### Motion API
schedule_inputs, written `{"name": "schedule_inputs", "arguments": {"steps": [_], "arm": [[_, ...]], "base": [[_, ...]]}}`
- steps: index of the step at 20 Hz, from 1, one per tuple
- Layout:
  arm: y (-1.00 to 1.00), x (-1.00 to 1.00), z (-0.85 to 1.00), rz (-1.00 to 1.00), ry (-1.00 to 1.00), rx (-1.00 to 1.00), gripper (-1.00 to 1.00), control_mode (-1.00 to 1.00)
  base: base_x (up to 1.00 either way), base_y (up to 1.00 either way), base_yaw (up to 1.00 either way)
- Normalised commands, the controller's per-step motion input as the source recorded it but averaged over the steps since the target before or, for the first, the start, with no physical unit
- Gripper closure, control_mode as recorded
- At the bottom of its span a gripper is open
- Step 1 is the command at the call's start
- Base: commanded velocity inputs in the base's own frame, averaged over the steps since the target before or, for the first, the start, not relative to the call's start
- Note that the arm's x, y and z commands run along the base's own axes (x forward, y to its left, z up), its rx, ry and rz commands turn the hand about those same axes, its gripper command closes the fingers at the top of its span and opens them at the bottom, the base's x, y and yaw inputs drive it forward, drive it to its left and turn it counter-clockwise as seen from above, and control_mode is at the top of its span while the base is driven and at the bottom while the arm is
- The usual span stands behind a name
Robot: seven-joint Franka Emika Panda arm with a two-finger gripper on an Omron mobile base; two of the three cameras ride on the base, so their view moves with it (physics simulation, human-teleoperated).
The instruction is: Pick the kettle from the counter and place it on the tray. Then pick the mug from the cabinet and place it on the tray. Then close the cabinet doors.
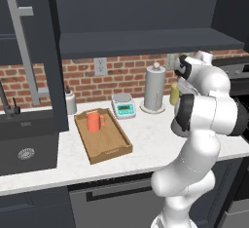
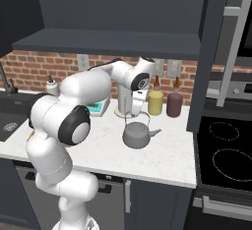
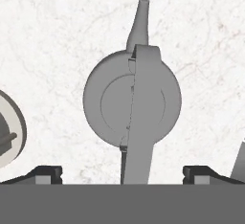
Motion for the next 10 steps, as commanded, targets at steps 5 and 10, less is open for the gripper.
{"name": "schedule_inputs", "arguments": {"steps": [5,10], "arm": [[0.00,0.10,-0.09,0.00,0.04,0.01,-1.00,-1.00],[0.00,0.03,-0.12,0.00,0.01,0.02,-1.00,-1.00]], "base": [[0.00,0.00,0.00],[0.00,0.00,0.00]]}}
